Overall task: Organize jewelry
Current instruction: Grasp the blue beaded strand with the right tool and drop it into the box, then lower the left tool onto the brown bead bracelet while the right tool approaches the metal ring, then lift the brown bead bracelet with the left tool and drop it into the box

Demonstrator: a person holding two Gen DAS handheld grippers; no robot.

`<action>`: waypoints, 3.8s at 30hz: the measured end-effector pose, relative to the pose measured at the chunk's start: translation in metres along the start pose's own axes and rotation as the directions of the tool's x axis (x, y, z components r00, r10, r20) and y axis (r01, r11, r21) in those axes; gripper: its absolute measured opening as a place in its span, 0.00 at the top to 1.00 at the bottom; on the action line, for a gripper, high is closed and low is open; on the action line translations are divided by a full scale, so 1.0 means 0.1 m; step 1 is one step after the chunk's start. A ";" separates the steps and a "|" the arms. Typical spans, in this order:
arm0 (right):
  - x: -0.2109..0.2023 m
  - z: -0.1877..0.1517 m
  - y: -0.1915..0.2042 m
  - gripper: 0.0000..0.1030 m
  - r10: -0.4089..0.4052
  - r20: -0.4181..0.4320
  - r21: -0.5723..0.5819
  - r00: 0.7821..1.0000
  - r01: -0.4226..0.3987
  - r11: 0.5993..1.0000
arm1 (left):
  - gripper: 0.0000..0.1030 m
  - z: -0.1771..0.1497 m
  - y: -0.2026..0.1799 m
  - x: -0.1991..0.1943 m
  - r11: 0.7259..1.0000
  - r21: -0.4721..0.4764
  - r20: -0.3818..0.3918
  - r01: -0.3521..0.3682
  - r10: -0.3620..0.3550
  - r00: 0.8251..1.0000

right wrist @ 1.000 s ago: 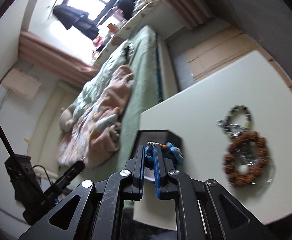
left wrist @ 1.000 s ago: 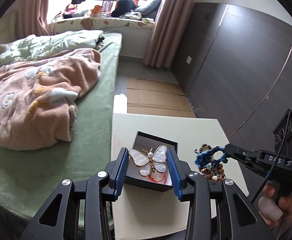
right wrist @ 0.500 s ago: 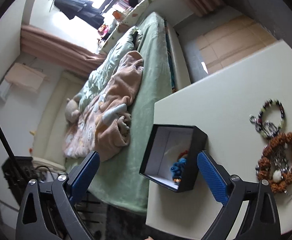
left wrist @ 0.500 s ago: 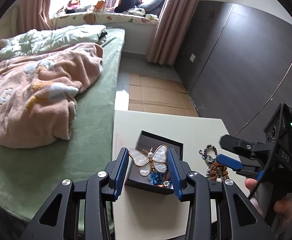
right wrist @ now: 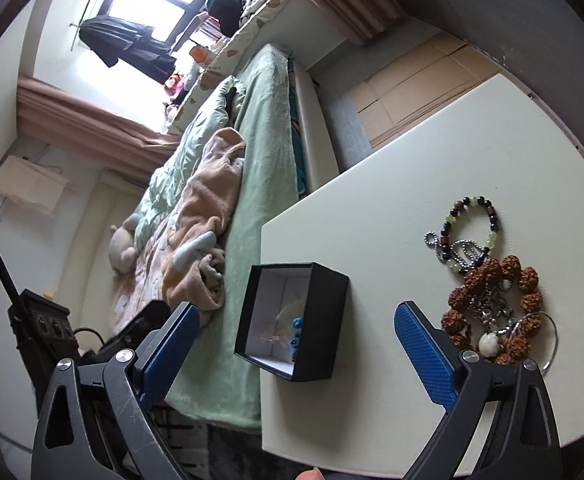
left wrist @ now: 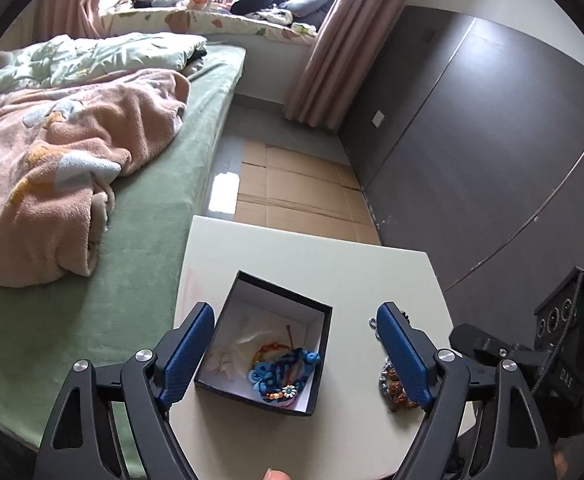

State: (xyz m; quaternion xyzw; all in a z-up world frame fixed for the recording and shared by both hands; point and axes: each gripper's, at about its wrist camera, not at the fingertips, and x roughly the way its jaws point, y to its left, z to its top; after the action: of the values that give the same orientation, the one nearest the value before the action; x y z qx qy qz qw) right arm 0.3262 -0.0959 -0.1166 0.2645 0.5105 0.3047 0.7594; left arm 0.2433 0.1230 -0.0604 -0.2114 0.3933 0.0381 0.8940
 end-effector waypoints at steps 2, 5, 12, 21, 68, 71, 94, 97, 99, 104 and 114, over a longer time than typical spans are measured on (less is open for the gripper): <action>-0.04 -0.01 0.02 0.04 -0.015 0.005 -0.010 1.000 0.015 1.000 | 0.18 -0.02 -0.01 0.02 1.000 0.002 -0.011 -0.007 0.007 1.000; -0.11 -0.02 0.05 0.04 -0.058 -0.002 -0.022 0.998 0.058 0.998 | 0.18 -0.07 -0.04 0.02 1.000 0.013 -0.019 -0.020 0.020 1.000; -0.49 -0.05 -0.04 0.04 -0.147 0.010 -0.026 0.989 0.147 0.989 | 0.18 -0.24 -0.25 -0.05 0.999 0.046 -0.055 -0.026 0.029 0.998; -0.97 0.00 -0.40 0.04 -0.207 0.060 -0.014 0.977 0.208 0.978 | 0.18 -0.17 -0.69 -0.41 0.982 0.189 -0.055 -0.011 0.022 0.998; -0.44 -0.44 -1.10 0.07 -0.402 -0.084 -0.434 0.912 0.330 0.838 | 0.62 -0.69 -1.10 1.32 0.932 0.227 -0.483 0.284 -0.145 0.863; -0.34 -0.42 -1.06 0.21 -0.394 -0.091 -0.487 0.914 0.304 0.819 | 0.62 -0.66 -1.08 1.26 0.928 0.224 -0.483 0.299 -0.161 0.861; -0.10 -0.32 -1.08 0.52 -0.308 -0.138 -0.654 0.941 0.146 0.742 | 0.62 -0.59 -1.00 1.24 0.935 0.217 -0.467 0.279 -0.151 0.871; -0.12 -0.35 -1.05 0.53 -0.330 -0.127 -0.652 0.935 0.172 0.738 | 0.62 -0.64 -1.06 1.31 0.933 0.232 -0.471 0.275 -0.140 0.871; -0.18 -0.35 -1.01 0.53 -0.327 -0.111 -0.644 0.938 0.183 0.743 | 0.62 -0.67 -1.10 1.34 0.932 0.235 -0.476 0.277 -0.138 0.869; -0.38 -0.21 -1.04 0.53 -0.298 -0.052 -0.548 0.953 0.223 0.806 | 0.62 -0.75 -1.24 1.43 0.925 0.263 -0.479 0.273 -0.120 0.869; -0.39 0.06 -1.26 0.53 -0.337 -0.027 -0.327 0.941 0.310 0.893 | 0.64 -0.87 -1.41 1.60 0.914 0.369 -0.425 0.168 0.005 0.905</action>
State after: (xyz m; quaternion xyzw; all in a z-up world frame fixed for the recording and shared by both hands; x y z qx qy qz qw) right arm 0.3448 -0.2100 -0.1810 0.0370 0.5226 0.2632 0.8101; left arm 0.3262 -0.0564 -0.1785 -0.0456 0.5652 -0.1265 0.8139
